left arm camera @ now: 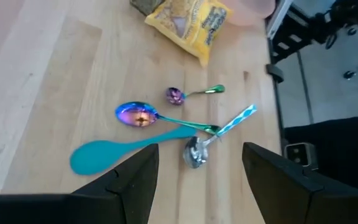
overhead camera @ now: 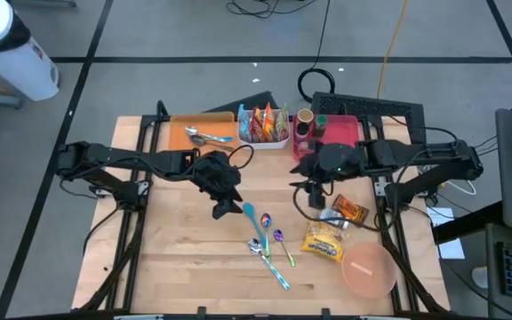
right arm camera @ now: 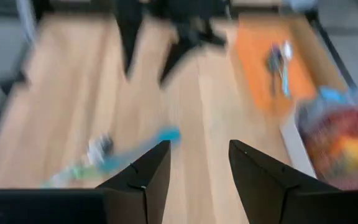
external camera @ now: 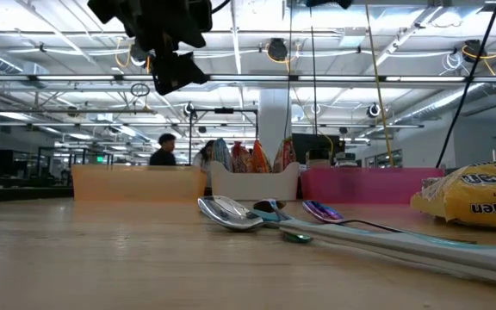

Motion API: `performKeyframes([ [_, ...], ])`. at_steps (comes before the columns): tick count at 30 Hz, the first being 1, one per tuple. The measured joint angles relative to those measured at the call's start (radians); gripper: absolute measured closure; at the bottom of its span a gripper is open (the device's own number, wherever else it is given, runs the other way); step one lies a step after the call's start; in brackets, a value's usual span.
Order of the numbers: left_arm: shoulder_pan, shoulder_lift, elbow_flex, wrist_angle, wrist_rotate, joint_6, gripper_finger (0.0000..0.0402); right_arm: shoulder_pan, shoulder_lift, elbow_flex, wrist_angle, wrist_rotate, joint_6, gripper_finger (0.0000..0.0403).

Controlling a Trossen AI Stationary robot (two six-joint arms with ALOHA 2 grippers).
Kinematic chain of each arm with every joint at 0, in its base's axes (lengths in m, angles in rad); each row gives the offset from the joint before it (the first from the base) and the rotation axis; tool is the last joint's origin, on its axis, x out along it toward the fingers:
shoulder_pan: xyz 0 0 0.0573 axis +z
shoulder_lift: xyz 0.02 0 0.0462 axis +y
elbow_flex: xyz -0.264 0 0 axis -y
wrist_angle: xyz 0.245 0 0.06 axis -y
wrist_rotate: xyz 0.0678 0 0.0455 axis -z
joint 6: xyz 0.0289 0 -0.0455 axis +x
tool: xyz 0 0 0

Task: Pick & Place Food Item
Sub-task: Put the orange spice bag into the red bin

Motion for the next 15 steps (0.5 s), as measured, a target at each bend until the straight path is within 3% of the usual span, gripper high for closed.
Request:
performKeyframes([
  [4, -0.007, 0.0, 0.0, -0.002, -0.007, 0.006, 0.016, 0.01, -0.024, 0.02, -0.244, 0.005, 0.061, 0.0248],
  [10, -0.007, 0.0, 0.0, 0.0, -0.051, 0.003, 0.016, 0.015, -0.06, 0.022, -0.547, 0.003, 0.291, 0.0248],
  [15, -0.007, 0.0, 0.0, 0.002, -0.072, 0.005, 0.016, 0.138, -0.08, 0.022, -0.714, 0.129, 0.438, 0.0248],
])
